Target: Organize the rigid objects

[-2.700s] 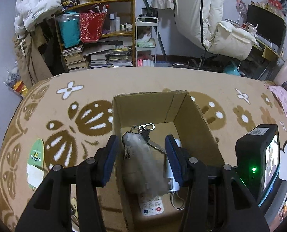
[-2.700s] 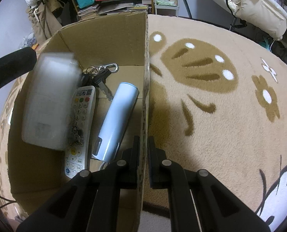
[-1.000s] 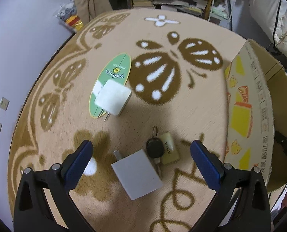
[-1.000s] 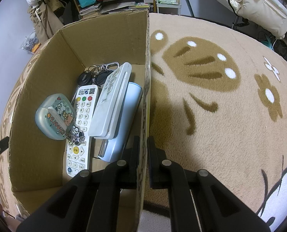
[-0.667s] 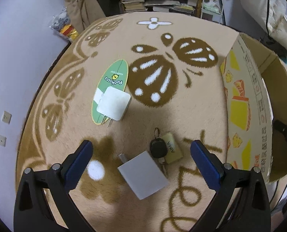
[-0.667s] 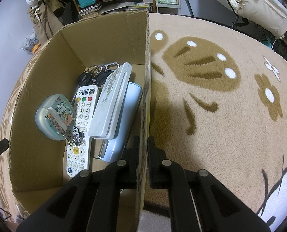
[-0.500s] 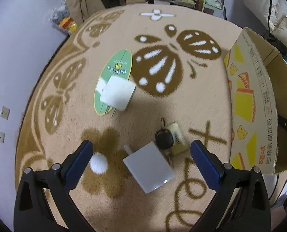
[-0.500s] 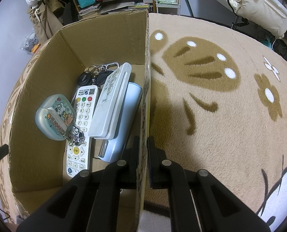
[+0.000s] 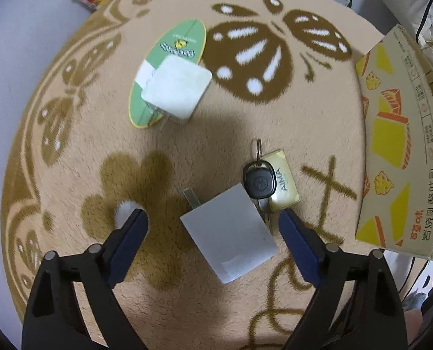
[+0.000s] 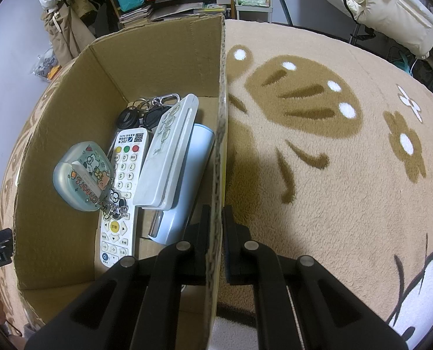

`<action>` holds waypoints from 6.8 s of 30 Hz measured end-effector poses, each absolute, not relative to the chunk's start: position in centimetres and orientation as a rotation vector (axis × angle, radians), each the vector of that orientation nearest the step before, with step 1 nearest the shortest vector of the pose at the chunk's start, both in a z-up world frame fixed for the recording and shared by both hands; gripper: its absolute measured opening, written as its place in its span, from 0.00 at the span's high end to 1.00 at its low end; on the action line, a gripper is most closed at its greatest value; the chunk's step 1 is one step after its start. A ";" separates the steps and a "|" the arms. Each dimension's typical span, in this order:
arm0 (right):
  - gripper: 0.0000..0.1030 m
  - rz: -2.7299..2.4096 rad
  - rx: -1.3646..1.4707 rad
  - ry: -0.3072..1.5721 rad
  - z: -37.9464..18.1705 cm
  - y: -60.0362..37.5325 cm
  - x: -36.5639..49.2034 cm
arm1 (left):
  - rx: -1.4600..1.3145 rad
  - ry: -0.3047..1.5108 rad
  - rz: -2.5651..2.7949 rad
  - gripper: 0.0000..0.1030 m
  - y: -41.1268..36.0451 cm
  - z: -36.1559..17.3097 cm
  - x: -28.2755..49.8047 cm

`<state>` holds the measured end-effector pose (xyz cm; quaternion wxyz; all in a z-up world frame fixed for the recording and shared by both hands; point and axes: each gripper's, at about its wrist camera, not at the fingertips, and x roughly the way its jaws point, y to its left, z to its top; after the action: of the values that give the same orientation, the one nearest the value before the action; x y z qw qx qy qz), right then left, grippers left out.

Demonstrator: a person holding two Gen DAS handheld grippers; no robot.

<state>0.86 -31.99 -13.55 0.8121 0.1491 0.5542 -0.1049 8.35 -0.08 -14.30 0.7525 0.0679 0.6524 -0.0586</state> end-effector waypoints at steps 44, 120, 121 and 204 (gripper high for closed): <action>0.92 -0.226 0.314 1.183 -13.5 -32.0 0.8 | 0.262 1.115 -0.160 0.50 -3.8 -8.6 7.6; 0.92 -0.235 0.319 1.186 -13.6 -31.7 0.9 | 0.328 0.944 -0.568 0.49 -20.0 -7.1 5.2; 0.92 -0.234 0.321 1.186 -13.6 -31.7 0.9 | 0.344 0.930 -0.564 0.49 -20.1 -7.1 5.1; 0.92 -0.217 0.315 1.194 -13.8 -31.8 1.0 | 0.427 1.293 -0.376 0.51 -6.2 -17.0 8.9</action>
<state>1.04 -31.80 -13.84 0.8100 0.1474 0.5585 -0.1015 8.91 -6.17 -16.97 0.7608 0.1963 0.5939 -0.1729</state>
